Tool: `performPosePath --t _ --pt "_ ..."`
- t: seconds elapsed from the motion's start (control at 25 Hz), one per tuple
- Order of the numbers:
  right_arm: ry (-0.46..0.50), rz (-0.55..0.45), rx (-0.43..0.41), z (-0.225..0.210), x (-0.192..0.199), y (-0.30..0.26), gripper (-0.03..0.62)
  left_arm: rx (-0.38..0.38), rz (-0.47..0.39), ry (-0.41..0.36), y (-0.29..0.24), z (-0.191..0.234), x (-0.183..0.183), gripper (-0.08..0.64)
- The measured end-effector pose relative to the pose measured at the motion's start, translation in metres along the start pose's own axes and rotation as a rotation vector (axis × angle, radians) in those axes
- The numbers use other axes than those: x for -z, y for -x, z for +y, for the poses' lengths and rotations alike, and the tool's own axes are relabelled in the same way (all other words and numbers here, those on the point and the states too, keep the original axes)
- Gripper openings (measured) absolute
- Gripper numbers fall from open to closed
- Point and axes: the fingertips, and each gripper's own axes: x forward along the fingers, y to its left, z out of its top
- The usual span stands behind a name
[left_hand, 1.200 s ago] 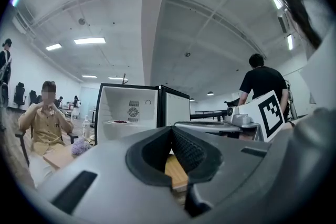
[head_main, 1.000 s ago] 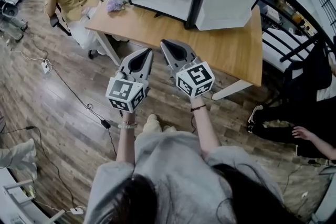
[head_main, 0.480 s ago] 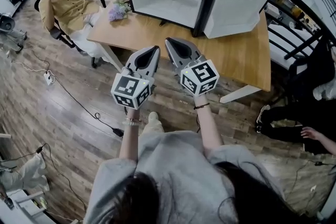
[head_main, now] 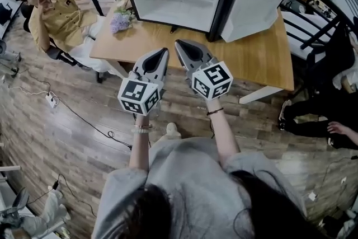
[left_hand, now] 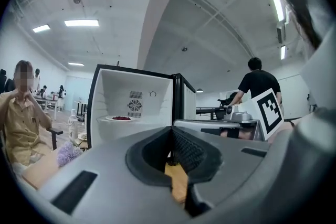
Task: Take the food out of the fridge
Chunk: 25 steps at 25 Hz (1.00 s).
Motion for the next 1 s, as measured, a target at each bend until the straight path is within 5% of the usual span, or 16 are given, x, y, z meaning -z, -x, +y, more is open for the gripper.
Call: performPosePath --t 0.44,1.0 --pt "-0.052 0.007 0.067 -0.014 0.018 -0.028 0.009 0.04 -0.001 0.012 -0.006 0.039 0.005 0.008" --pt "-0.033 0.029 0.024 -0.071 0.01 -0.086 0.009 0.038 0.002 0.042 -0.071 0.092 0.004 0.008"
